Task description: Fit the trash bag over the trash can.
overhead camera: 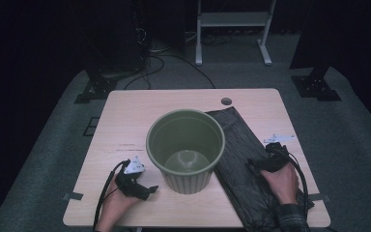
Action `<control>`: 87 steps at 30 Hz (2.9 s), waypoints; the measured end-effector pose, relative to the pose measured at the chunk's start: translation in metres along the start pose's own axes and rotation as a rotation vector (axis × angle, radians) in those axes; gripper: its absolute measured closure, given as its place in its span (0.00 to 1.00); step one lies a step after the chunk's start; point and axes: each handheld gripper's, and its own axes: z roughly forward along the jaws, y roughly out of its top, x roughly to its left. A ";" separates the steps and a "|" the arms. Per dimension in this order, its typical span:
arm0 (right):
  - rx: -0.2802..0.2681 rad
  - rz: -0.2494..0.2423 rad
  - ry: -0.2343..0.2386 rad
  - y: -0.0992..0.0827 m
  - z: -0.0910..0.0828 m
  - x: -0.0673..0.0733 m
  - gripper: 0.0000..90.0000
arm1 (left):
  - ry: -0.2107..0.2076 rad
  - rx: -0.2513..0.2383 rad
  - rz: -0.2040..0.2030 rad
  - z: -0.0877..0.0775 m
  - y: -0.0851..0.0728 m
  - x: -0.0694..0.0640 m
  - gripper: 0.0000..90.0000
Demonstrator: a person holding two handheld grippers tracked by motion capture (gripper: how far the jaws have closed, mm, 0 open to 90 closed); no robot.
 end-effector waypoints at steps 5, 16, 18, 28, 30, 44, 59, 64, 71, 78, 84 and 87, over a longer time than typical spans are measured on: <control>0.010 -0.034 0.053 0.005 0.005 0.019 0.00 | -0.002 0.000 0.001 0.000 0.000 0.000 0.00; 0.019 -0.058 0.138 0.012 0.013 0.045 0.00 | -0.004 -0.001 0.003 0.000 0.000 0.000 0.00; 0.018 -0.074 0.149 0.014 0.016 0.052 0.00 | -0.004 -0.002 0.003 0.000 0.000 0.000 0.00; 0.025 -0.098 0.181 0.021 0.024 0.073 0.00 | -0.005 -0.002 0.004 0.000 0.000 0.000 0.00; 0.022 -0.108 0.189 0.022 0.026 0.078 0.00 | -0.005 -0.002 0.004 0.000 0.000 0.000 0.00; 0.029 -0.204 0.100 0.026 0.037 0.104 0.00 | -0.006 -0.002 0.005 0.000 0.000 0.000 0.00; 0.011 -0.215 0.137 0.025 0.022 0.107 0.92 | -0.010 -0.002 0.007 0.000 0.000 -0.001 0.00; 0.016 -0.213 0.168 0.024 0.022 0.106 0.98 | -0.010 -0.002 0.008 0.000 0.000 -0.001 0.00; -0.006 -0.193 0.251 0.024 0.014 0.104 0.98 | -0.011 -0.002 0.009 0.000 0.000 -0.001 0.00; -0.073 -0.209 0.376 0.029 -0.009 0.105 0.98 | -0.011 -0.002 0.009 0.000 0.000 -0.001 0.00; -0.078 -0.258 0.437 0.034 -0.022 0.110 0.98 | -0.011 -0.002 0.009 0.000 0.000 -0.001 0.00; -0.095 -0.276 0.471 0.039 -0.031 0.114 0.98 | -0.011 -0.002 0.009 0.000 0.000 -0.001 0.00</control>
